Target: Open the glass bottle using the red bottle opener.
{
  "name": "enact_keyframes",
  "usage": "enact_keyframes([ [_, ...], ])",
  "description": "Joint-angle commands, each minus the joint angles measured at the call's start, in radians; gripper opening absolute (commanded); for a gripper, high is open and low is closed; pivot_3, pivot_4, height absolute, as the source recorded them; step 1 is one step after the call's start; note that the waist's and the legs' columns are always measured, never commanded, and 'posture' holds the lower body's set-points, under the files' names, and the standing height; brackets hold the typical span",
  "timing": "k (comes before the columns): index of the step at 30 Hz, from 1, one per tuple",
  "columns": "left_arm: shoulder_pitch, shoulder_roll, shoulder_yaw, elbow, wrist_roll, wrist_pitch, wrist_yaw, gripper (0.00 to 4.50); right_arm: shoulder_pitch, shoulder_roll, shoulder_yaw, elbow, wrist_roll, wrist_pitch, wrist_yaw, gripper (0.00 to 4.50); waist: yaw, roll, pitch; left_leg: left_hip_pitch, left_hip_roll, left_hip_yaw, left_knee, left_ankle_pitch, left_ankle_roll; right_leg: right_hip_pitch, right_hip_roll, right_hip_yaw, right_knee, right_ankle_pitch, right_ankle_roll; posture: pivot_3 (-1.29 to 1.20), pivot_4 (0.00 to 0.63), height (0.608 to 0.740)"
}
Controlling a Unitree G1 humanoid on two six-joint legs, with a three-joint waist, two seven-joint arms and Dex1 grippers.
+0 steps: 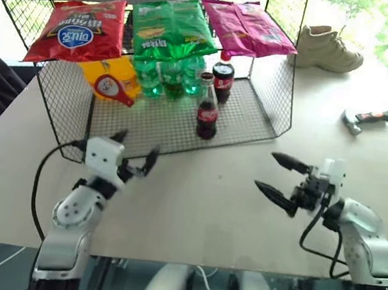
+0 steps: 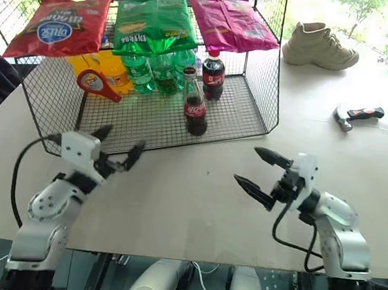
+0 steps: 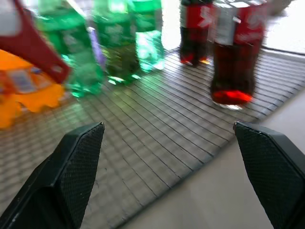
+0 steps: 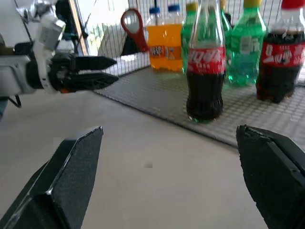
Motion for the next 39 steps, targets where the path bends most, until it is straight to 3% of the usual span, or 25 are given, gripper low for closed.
enact_keyframes([
  [1,-0.055,-0.014,0.064,0.008,0.015,-0.031,0.086,4.50,-0.043,0.031,0.007,-0.124,0.029,0.032,-0.092,4.49,0.000,-0.002,-0.002,0.000,0.000,0.000,0.000,0.000,0.000,0.000,0.000,0.000,0.000,0.000,0.000,0.00,0.150,0.740],
  [14,-0.232,0.003,0.109,0.142,0.029,-0.031,0.175,4.50,-0.072,0.060,0.085,-0.269,-0.130,0.055,-0.315,4.49,-0.001,-0.003,-0.003,0.000,-0.002,-0.001,0.001,0.000,-0.001,0.000,0.000,-0.001,0.001,0.000,0.000,0.00,0.150,0.740],
  [28,-0.360,0.071,0.123,0.307,0.014,-0.111,0.116,4.50,-0.053,0.053,0.103,-0.299,-0.160,0.070,-0.359,4.49,-0.003,-0.003,-0.003,0.000,-0.002,-0.002,0.001,0.001,-0.001,0.000,0.000,-0.002,0.001,0.001,0.000,0.00,0.150,0.740],
  [31,-0.361,0.063,0.125,0.312,0.002,-0.134,0.111,3.71,-0.049,0.052,0.102,-0.295,-0.163,0.063,-0.357,4.50,-0.003,-0.003,-0.003,0.000,-0.002,-0.002,0.001,0.001,-0.001,0.000,0.000,-0.002,0.001,0.001,0.000,0.00,0.150,0.740],
  [33,-0.349,0.054,0.117,0.306,0.001,-0.139,0.111,2.92,-0.049,0.052,0.101,-0.292,-0.164,0.059,-0.356,4.50,-0.003,-0.003,-0.003,0.000,-0.002,-0.002,0.001,0.001,-0.002,0.000,0.000,-0.002,0.001,0.001,0.000,0.00,0.150,0.740],
  [39,-0.329,0.038,0.113,0.291,0.003,-0.144,0.116,0.11,-0.058,0.052,0.100,-0.277,-0.163,0.049,-0.351,4.50,-0.003,-0.003,-0.003,0.000,-0.002,-0.002,0.001,0.001,-0.002,0.000,0.000,-0.002,0.001,0.001,0.001,0.00,0.150,0.740],
])
